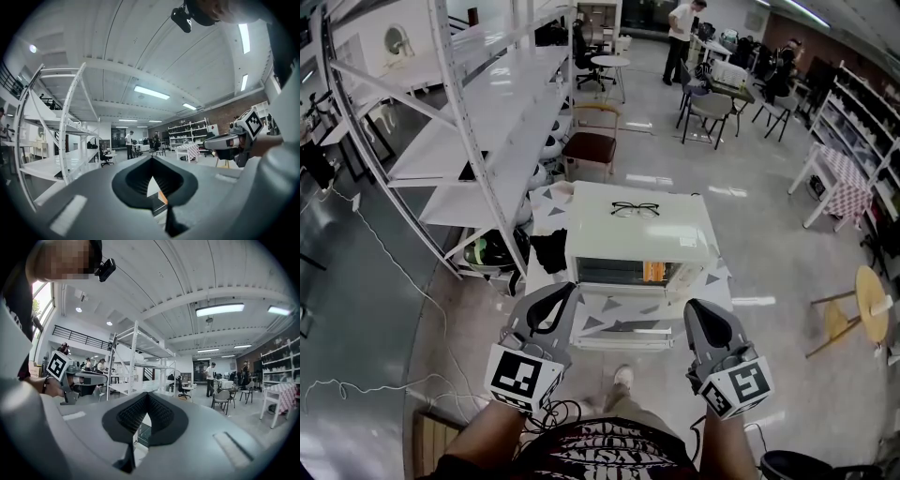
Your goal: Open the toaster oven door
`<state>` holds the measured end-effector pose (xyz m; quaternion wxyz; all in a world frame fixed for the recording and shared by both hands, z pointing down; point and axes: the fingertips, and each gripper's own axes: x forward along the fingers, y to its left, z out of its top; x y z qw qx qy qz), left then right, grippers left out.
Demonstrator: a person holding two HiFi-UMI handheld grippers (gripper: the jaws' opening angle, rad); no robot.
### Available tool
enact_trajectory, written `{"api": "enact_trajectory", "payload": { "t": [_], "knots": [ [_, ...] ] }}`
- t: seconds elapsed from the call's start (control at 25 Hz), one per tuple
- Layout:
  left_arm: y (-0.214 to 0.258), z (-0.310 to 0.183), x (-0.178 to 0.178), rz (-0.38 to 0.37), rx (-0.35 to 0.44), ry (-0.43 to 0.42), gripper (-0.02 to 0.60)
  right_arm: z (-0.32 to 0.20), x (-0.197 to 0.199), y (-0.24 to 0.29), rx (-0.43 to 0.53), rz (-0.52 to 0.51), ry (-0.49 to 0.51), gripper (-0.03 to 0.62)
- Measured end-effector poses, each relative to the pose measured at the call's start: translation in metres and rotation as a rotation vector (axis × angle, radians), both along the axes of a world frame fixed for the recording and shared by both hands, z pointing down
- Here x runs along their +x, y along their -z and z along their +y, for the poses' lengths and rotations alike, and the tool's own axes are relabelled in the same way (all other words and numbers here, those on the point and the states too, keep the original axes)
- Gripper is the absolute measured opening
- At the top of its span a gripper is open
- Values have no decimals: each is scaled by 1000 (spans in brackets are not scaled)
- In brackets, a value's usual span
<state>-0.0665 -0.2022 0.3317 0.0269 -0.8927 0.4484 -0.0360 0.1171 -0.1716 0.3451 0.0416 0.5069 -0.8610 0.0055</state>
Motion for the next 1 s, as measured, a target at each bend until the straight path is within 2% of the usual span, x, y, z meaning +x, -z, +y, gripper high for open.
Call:
{"api": "enact_trajectory", "payload": {
  "t": [0.4,1.0],
  "knots": [
    [-13,3,9,-4,-25,-22,1,2,1,1,-3,20,5,25],
    [-24,2,17,-57,-22,-36,1,-2,7,-9,-19,16,-11,25]
  ]
}}
